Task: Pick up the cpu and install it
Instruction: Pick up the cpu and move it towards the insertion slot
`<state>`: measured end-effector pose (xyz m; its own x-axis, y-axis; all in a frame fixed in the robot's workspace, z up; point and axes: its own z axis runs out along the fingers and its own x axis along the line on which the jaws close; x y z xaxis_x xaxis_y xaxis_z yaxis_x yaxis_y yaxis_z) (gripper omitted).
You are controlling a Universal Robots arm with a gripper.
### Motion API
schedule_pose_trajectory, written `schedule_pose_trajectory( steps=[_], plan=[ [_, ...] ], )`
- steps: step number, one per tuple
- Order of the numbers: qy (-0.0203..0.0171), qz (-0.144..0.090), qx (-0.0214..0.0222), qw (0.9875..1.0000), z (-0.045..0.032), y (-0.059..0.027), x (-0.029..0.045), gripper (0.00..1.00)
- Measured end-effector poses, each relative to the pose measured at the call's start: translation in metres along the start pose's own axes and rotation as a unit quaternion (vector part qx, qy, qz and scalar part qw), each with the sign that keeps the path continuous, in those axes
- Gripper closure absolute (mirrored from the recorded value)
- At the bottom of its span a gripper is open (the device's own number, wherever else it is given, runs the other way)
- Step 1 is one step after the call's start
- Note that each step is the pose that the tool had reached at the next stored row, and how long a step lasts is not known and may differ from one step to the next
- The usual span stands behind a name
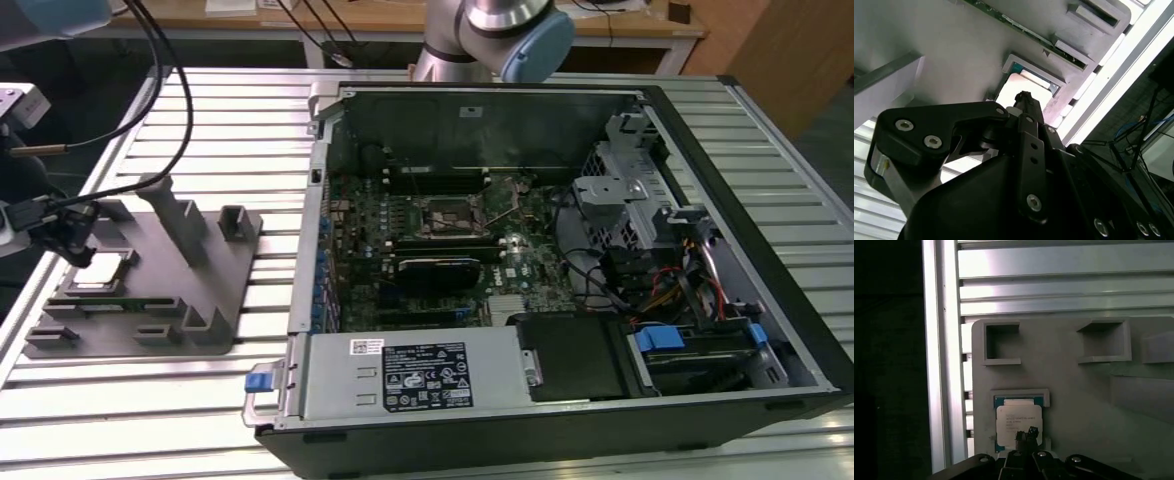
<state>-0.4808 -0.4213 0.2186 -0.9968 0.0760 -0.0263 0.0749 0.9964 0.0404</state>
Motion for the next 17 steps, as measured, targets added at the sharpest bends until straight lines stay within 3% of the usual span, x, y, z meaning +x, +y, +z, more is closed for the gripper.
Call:
schedule_pose_trajectory(
  steps=[17],
  plan=[
    [0.0001,-0.002,0.0,1.0,0.0202,0.0035,0.0025,0.89]
  ],
)
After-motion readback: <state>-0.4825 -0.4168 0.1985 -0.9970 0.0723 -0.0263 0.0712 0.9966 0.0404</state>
